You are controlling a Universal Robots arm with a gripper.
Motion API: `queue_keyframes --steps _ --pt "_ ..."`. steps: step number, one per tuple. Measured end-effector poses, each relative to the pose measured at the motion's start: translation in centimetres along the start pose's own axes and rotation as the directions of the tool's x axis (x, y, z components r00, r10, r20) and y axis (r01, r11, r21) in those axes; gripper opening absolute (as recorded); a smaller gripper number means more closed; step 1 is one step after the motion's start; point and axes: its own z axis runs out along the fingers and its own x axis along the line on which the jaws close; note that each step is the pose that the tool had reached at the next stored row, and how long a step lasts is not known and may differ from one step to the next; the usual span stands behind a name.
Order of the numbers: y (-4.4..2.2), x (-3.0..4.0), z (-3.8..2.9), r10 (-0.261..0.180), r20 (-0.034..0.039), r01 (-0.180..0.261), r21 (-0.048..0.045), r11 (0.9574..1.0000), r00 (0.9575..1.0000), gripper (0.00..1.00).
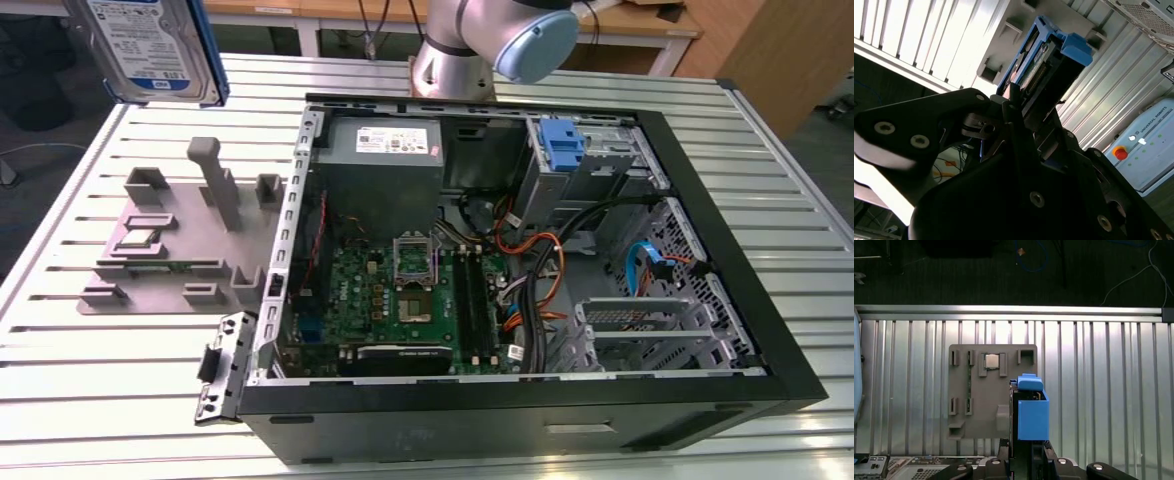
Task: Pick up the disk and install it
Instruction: 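Pick up the disk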
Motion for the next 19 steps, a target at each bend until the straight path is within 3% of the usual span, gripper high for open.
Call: queue_keyframes --steps 19 --pt "-4.06 -0.06 -0.18 0.0 0.0 0.0 -0.0001 1.0 1.0 0.35"
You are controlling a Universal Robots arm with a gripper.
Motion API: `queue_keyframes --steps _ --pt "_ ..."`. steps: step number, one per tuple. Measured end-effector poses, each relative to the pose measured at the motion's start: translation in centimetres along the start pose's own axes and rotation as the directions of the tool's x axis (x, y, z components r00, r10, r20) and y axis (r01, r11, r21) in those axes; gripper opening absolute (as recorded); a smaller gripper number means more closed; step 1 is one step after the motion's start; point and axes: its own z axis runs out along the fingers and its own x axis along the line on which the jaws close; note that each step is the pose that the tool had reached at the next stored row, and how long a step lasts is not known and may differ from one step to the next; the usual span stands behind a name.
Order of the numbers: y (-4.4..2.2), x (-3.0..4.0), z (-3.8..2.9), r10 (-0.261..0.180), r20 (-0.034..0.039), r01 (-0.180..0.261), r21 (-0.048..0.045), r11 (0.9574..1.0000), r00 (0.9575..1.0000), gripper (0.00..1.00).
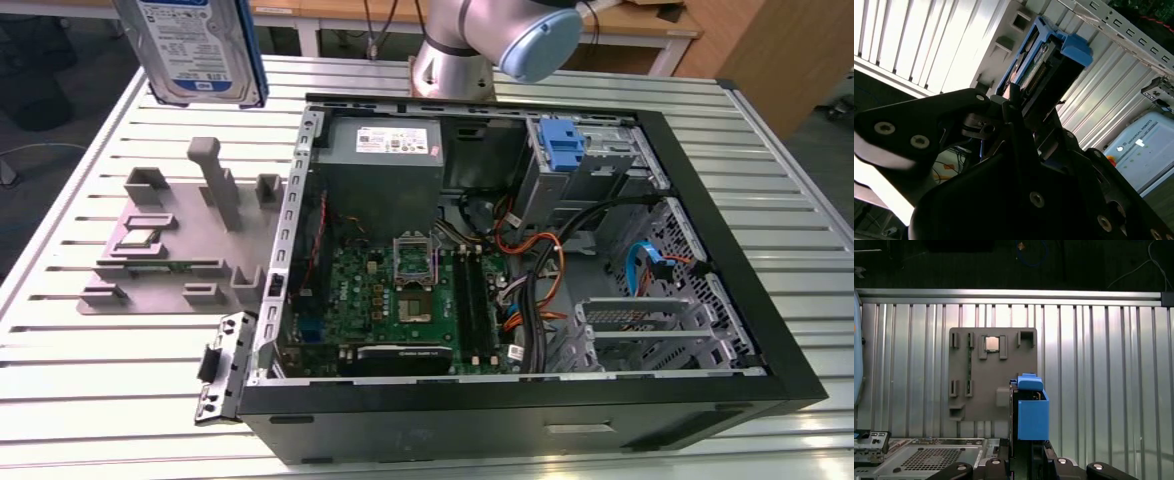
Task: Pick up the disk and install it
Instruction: 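Pick up the disk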
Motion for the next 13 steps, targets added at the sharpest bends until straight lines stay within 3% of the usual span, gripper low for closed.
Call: queue_keyframes --steps 5,13 --pt "-0.67 -0.01 -0.03 0.0 -0.0001 0.0 -0.0001 1.0 1.0 0.35" --pt "-1.21 -0.02 -0.06 0.0 0.0 0.0 -0.0008 1.0 1.0 0.35"
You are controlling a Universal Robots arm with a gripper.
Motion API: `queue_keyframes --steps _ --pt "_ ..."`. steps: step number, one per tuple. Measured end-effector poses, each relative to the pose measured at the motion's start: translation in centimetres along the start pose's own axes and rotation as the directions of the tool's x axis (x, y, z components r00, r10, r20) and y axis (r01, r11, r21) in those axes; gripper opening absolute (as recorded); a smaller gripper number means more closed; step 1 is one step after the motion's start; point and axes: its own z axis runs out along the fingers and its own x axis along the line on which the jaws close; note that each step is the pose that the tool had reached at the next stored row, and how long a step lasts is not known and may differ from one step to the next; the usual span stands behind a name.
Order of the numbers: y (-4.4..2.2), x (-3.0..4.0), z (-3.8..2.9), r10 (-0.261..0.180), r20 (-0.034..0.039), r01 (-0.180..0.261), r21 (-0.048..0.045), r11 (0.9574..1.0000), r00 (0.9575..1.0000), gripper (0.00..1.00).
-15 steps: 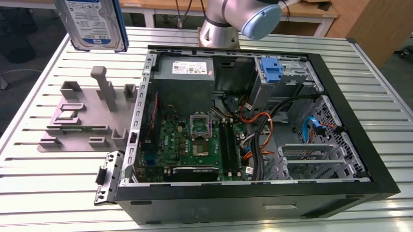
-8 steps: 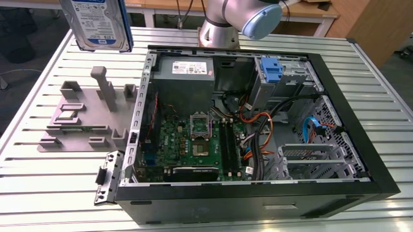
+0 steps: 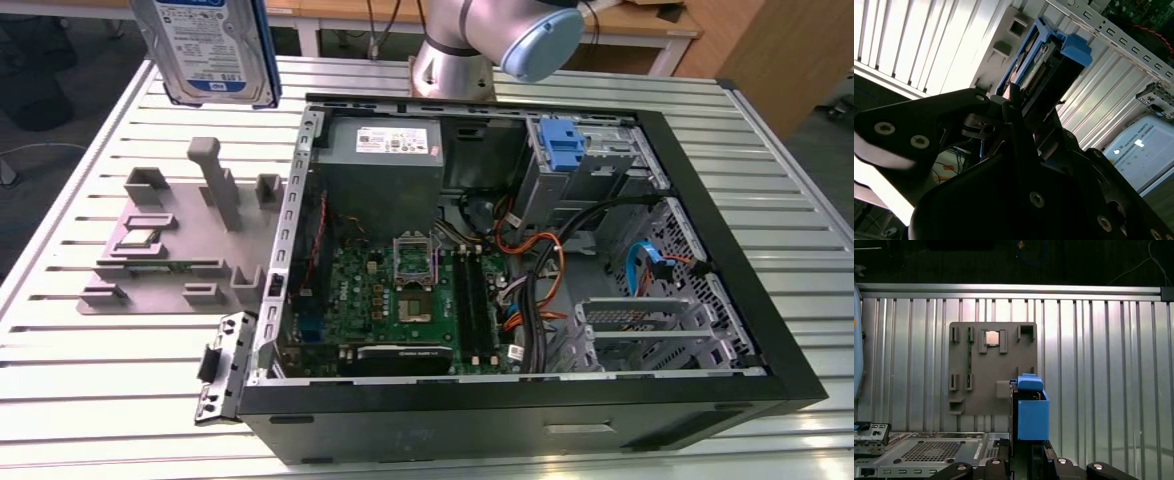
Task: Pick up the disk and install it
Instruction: 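Pick up the disk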
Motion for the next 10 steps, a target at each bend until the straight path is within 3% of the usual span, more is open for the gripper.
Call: queue_keyframes --steps 5,10 --pt "-0.11 0.0 -0.07 0.0 0.0003 0.0 -0.0011 1.0 1.0 0.35" --pt "-0.09 -0.02 -0.59 0.0 0.0008 0.0 -0.0017 1.0 1.0 0.35"
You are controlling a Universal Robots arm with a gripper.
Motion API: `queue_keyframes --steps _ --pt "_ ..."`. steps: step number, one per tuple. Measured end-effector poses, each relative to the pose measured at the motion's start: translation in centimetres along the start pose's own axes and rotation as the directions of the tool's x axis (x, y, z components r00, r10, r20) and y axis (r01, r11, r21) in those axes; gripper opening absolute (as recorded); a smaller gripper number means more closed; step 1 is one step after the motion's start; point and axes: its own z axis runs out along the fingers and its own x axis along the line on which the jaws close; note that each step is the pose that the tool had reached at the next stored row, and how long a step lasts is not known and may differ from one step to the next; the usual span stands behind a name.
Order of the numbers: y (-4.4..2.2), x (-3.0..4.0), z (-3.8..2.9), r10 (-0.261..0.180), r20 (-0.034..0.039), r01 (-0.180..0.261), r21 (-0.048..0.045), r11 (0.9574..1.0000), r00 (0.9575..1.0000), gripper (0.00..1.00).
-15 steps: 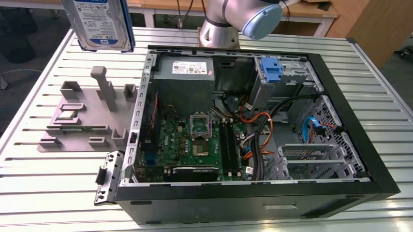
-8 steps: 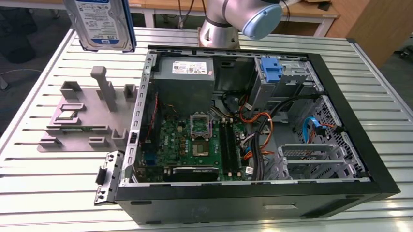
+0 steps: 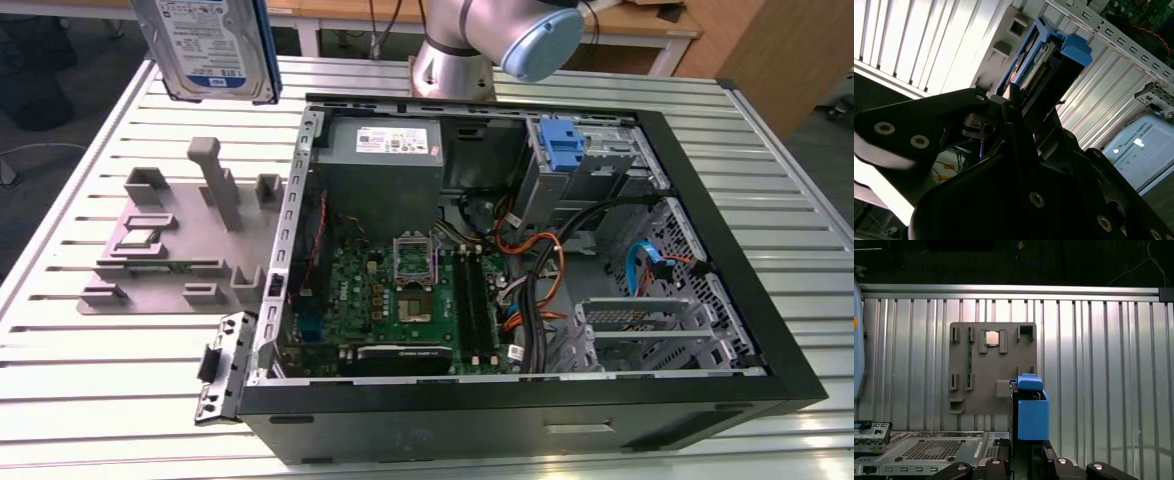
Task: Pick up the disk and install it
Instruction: 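Pick up the disk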
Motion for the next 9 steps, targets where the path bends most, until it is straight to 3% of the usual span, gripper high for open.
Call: queue_keyframes --steps 4,9 --pt "0.02 -0.02 -0.43 0.0 0.0 0.0 -0.0002 1.0 1.0 0.35" --pt "0.02 -0.01 -0.44 0.0 0.0 0.0 -0.0001 1.0 1.0 0.35"
